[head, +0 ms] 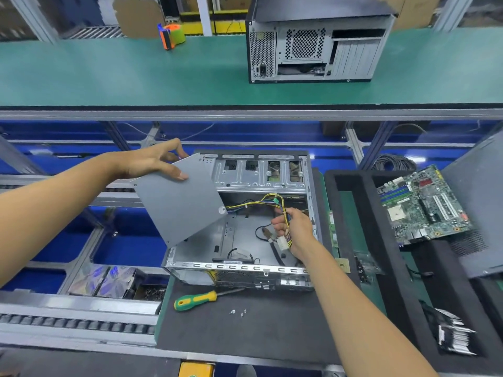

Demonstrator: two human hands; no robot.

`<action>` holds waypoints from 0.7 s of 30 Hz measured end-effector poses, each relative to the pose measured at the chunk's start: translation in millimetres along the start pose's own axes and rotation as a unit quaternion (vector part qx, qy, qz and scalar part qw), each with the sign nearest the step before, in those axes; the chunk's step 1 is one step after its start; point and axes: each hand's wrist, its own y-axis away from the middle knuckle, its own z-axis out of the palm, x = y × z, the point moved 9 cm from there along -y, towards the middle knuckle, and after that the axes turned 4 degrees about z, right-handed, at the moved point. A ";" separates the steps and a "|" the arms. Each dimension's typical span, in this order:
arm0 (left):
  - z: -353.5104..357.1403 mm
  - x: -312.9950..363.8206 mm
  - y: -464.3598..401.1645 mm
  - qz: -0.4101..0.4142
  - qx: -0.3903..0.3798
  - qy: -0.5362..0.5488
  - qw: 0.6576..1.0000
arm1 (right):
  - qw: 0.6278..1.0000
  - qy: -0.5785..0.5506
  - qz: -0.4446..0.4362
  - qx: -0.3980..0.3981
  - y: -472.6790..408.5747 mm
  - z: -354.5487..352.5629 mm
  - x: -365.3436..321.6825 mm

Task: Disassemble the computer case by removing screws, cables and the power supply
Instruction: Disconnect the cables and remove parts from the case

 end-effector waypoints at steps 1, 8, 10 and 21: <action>0.0 0.4 -1.0 -0.001 0.000 0.000 1.000 | 1.000 -0.004 0.003 0.002 0.1 -0.3 0.3; 0.4 4.8 3.9 -0.011 0.024 0.006 1.000 | 0.999 -0.040 0.021 -0.024 -3.4 -0.9 2.3; 0.6 8.1 7.6 -0.014 0.053 0.016 0.998 | 0.999 -0.033 0.000 -0.024 -3.2 -0.7 0.1; 46.3 40.8 17.5 -0.091 0.234 -0.152 0.956 | 0.958 0.287 0.002 0.003 -17.2 12.5 30.5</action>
